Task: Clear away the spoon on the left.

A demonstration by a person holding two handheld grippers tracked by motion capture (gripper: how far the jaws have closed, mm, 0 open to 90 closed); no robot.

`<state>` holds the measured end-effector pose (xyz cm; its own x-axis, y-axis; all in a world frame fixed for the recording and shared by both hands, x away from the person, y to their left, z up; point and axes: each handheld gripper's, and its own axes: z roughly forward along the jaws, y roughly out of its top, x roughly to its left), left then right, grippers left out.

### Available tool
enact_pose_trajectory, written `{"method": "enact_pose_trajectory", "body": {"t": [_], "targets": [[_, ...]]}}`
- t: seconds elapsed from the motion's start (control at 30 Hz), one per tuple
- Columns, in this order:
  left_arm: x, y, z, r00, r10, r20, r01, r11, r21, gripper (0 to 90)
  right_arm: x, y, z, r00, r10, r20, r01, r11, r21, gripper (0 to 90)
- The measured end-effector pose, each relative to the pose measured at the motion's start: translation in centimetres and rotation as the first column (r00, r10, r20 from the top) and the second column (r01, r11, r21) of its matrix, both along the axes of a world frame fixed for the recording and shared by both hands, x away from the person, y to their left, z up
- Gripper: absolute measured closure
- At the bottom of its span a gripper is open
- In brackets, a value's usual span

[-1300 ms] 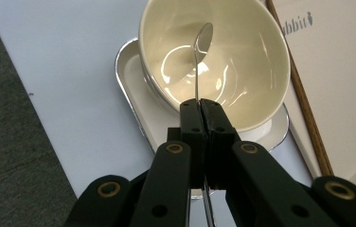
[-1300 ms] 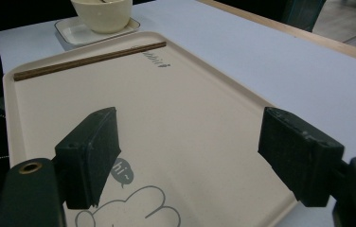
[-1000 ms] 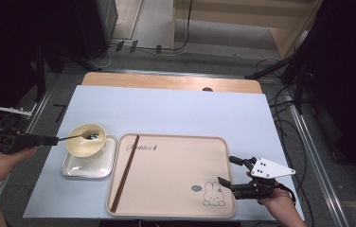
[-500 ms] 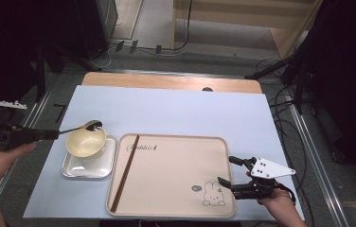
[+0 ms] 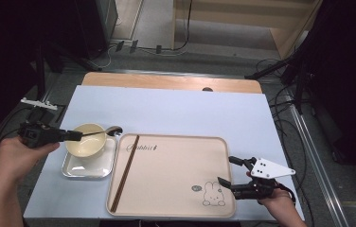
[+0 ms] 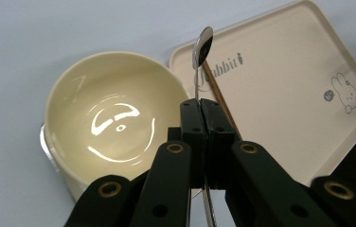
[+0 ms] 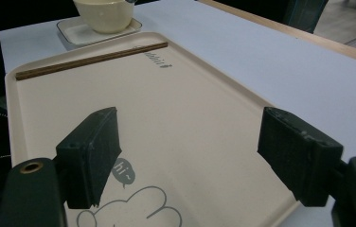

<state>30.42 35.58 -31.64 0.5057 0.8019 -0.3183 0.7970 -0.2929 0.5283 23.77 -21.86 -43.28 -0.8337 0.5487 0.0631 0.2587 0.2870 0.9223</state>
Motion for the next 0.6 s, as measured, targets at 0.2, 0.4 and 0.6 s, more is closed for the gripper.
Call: {"method": "enact_pose_trajectory", "body": {"t": [0.2, 0.4, 0.6], "targets": [[0.4, -1.9, -0.3, 0.9991, -0.042, -0.005, 0.042, 0.9991, 0.002, 89.8, 0.0, 0.0, 0.0, 1.0, 0.001, 0.0, -0.001, 1.0, 0.0, 22.1], [0.6, -3.1, -0.6, 0.9989, -0.045, -0.011, 0.045, 0.999, 0.004, 89.7, 0.0, 0.0, 0.0, 1.0, -0.001, -0.002, 0.001, 1.0, 0.0, 22.1], [0.8, -5.0, -0.9, 0.9987, -0.05, -0.009, 0.05, 0.9984, 0.026, 89.7, 0.0, 0.0, 0.0, 1.0, 0.002, 0.0, -0.002, 1.0, 0.0, 22.1]]}}
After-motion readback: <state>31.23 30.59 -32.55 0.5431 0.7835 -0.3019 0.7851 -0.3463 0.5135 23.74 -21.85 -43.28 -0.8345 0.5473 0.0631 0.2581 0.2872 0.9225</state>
